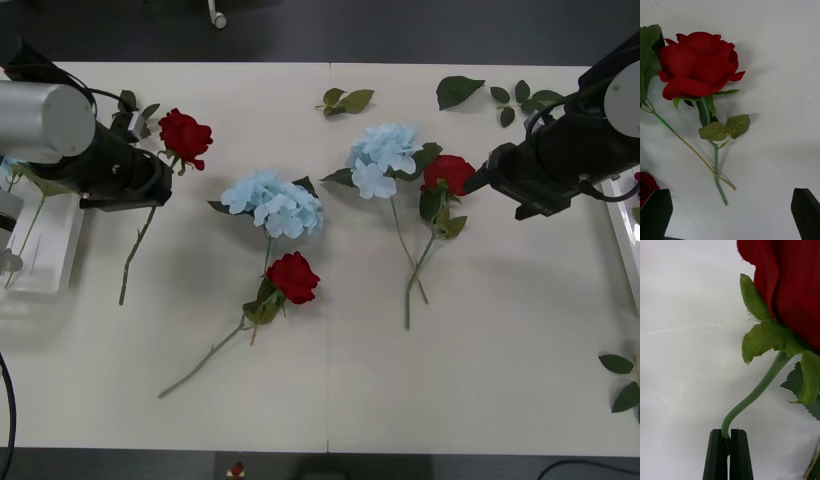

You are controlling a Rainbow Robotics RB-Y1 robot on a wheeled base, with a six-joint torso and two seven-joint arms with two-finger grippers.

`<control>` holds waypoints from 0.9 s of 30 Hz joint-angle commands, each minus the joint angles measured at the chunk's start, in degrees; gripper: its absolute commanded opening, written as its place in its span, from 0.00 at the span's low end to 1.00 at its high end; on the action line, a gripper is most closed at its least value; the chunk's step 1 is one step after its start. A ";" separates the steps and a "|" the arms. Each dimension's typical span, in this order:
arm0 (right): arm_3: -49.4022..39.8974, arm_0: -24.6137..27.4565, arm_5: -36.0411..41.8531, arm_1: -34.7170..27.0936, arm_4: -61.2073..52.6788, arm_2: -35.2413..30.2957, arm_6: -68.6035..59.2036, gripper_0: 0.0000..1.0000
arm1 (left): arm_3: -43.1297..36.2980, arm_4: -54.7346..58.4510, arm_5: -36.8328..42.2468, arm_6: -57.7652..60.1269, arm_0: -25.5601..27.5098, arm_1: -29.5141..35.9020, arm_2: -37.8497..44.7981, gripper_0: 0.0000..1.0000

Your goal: Put the red flowers into the right box and the blue flowers into the left box

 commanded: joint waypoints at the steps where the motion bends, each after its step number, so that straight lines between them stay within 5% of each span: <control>1: -0.70 0.09 -0.48 3.34 4.77 -0.65 -4.72 0.92 | -6.98 5.27 1.64 -9.08 2.16 0.68 5.57 0.00; 11: 0.61 3.17 -2.68 11.25 15.14 -0.65 -5.69 0.92 | -9.00 32.69 4.46 -25.95 3.39 -0.64 13.84 0.00; 27: 4.30 5.89 -6.90 16.97 22.43 -0.47 -3.22 0.92 | -9.00 64.51 1.03 -23.76 3.39 -0.73 10.32 0.00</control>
